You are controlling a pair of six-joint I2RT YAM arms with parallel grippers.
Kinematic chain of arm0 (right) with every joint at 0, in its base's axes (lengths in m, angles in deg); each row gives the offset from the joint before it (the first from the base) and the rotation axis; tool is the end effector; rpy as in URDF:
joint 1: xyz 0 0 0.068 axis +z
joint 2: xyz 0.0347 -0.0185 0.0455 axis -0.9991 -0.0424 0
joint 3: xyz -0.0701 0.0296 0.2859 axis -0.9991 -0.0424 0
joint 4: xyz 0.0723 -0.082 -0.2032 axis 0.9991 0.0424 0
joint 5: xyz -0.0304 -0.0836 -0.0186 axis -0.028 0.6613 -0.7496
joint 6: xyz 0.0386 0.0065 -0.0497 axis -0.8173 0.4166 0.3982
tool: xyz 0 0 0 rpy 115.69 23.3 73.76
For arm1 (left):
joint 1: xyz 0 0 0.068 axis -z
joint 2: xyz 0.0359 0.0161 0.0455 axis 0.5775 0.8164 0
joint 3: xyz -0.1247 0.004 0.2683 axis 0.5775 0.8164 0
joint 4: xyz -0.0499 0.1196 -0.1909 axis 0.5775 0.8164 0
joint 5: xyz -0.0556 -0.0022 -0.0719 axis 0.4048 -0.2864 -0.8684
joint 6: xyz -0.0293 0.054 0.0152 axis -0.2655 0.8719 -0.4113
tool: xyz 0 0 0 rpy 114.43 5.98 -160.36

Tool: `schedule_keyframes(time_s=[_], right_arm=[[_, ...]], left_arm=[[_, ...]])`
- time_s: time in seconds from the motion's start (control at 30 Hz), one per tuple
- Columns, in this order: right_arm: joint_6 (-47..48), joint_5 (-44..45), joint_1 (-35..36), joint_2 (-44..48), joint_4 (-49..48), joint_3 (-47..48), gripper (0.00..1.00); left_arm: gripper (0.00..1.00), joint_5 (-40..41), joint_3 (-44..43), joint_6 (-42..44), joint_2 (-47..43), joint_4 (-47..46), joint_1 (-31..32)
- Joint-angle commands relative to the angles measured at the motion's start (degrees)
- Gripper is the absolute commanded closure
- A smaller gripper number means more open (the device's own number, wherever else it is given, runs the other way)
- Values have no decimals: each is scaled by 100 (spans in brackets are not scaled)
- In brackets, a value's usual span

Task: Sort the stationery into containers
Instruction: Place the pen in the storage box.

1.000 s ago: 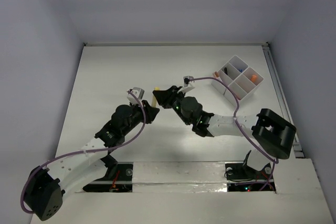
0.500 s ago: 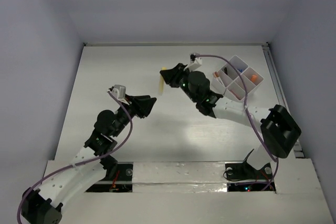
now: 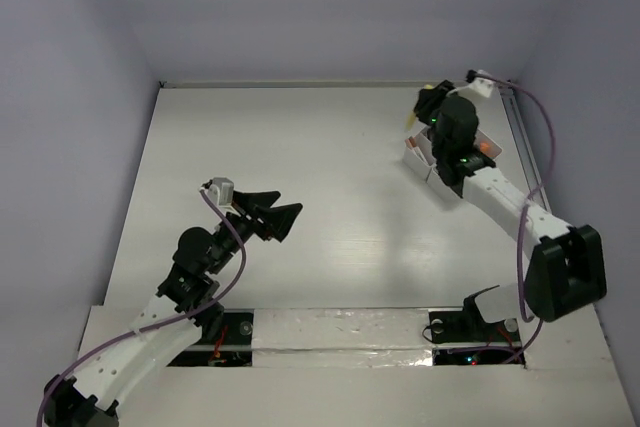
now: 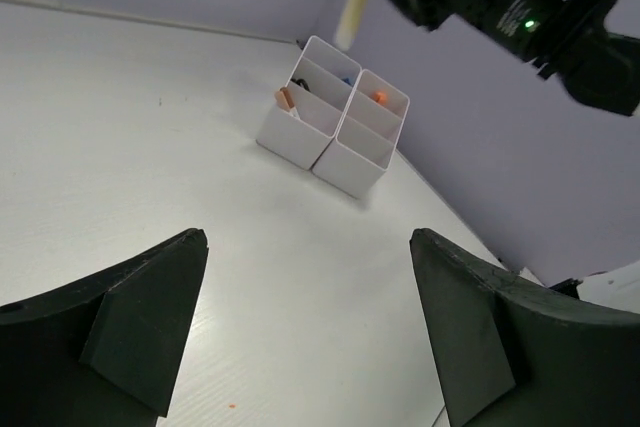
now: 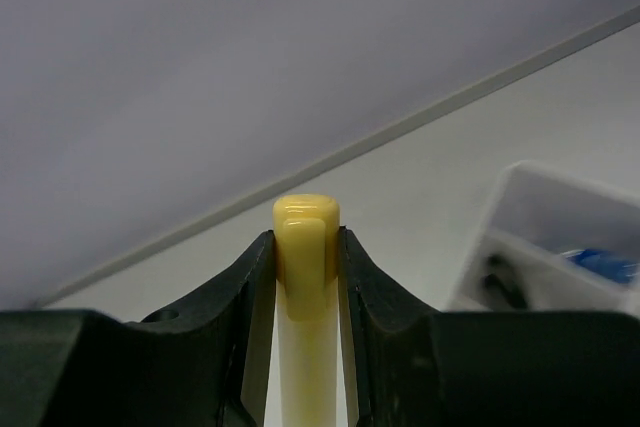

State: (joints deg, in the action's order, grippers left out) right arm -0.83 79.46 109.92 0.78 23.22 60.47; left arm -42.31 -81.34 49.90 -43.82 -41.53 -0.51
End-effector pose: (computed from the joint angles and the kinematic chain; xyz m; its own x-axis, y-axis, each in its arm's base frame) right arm 0.3041 0.1015 0.3687 -0.0123 0.4803 -0.8770 0.0887 0.8741 0.4775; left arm 0.0745 -0.0602 0.2897 -0.1256 -0.4962 -0.8591 0.7062 0.5635 -0.4287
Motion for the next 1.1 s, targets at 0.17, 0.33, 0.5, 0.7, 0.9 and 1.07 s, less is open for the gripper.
schedule_keyframes(time_s=[0.17, 0.33, 0.5, 0.7, 0.9, 1.07], right_arm=[[1311, 1689, -1468, 1023, -491, -663, 100], [2032, 2067, -1699, 699, -887, -716, 100], [2463, 2199, -1751, 268, -1028, -584, 100], [2885, 2296, -1751, -206, -1186, -356, 100], [2903, 2278, -1751, -541, -1230, -259, 100], [3166, 2305, -1751, -954, -1362, -136, 100]], left_arm=[[18, -491, 351, 14, -36, -615, -5], [17, -509, 413, -56, -264, -545, -5], [17, -289, 466, -100, -467, -361, -5], [17, -236, 475, -118, -502, -343, -5], [17, -254, 483, -144, -441, -369, -5], [17, -210, 483, -135, -414, -360, -5]])
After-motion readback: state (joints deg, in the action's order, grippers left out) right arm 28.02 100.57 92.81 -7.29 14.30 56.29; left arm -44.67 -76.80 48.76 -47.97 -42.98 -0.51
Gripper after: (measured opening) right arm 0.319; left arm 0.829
